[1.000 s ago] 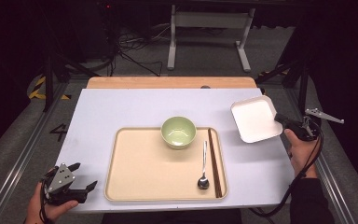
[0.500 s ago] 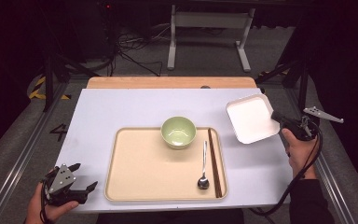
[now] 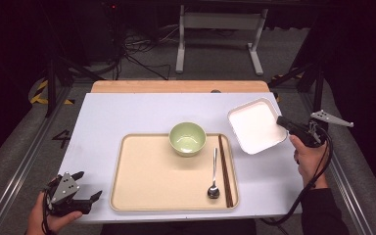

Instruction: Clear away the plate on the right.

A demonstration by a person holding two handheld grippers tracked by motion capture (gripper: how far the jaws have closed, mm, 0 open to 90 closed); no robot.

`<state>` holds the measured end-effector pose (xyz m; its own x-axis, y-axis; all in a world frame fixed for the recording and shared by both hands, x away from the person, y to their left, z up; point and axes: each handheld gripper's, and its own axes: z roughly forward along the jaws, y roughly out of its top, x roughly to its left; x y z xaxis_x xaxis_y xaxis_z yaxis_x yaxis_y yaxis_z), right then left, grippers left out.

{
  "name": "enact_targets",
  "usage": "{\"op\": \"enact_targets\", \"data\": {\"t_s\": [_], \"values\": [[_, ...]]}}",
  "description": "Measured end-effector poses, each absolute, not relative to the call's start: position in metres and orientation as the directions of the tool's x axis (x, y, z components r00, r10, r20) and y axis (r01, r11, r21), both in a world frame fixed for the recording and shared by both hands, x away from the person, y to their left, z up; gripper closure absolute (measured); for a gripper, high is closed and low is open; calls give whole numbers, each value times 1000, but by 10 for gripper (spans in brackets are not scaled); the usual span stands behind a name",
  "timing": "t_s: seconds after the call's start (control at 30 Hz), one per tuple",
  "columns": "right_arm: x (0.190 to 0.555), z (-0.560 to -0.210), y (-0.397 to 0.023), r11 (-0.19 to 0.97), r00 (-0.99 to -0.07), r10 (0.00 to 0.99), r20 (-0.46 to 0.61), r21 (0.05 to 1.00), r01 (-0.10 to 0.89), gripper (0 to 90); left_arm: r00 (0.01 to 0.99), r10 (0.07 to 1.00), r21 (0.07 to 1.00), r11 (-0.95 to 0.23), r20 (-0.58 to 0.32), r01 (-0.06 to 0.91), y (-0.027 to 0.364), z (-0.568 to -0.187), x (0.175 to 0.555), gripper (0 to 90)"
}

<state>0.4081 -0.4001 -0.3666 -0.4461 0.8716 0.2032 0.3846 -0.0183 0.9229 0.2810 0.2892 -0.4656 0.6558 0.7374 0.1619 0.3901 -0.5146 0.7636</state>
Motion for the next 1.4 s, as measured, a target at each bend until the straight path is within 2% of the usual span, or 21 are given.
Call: {"op": "enact_targets", "data": {"t_s": [1.4], "values": [[392, -358, -297, 172, -692, 711, 126, 923, 345, 888, 659, 735, 761, -515, 157, 393, 289, -467, 282, 142]]}}
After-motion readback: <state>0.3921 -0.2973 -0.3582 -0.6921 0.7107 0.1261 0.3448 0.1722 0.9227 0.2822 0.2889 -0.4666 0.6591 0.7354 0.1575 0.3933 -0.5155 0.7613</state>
